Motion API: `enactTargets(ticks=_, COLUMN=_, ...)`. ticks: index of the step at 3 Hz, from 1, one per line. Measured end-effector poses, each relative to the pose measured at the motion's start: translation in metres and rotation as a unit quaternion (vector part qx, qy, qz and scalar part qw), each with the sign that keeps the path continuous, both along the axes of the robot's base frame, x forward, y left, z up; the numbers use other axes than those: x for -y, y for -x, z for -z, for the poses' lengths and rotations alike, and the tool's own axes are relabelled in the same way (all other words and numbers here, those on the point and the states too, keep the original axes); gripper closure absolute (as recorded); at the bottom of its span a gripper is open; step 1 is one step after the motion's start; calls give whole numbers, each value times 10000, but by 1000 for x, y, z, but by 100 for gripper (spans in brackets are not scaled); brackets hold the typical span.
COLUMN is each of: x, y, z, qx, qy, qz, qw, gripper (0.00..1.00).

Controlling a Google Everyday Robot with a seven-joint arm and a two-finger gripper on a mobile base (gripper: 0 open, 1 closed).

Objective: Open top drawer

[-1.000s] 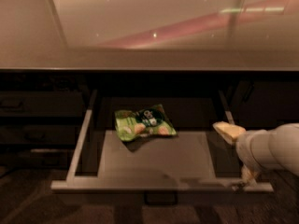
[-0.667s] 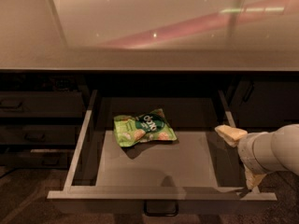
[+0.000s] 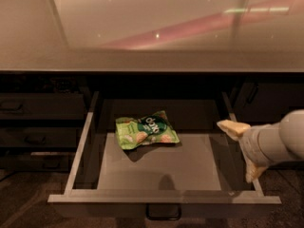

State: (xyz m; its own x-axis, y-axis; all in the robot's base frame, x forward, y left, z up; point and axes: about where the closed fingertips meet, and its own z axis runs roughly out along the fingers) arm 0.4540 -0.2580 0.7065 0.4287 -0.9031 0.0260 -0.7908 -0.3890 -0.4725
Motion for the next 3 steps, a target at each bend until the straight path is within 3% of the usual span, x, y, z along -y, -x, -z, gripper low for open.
enactTargets(ticks=1, x=-4, y=-8, z=-22, qx=-175, qy=-782, qz=-251, qw=9965, gripper=0)
enactTargets(ticks=2, x=-10, y=-15, z=-55, qx=-32, qy=-1032, qz=-527, qw=9933, gripper=0)
enactTargets(ticks=3, x=-10, y=-15, z=-55, qx=-32, qy=-1032, qz=-527, qw=9933, gripper=0)
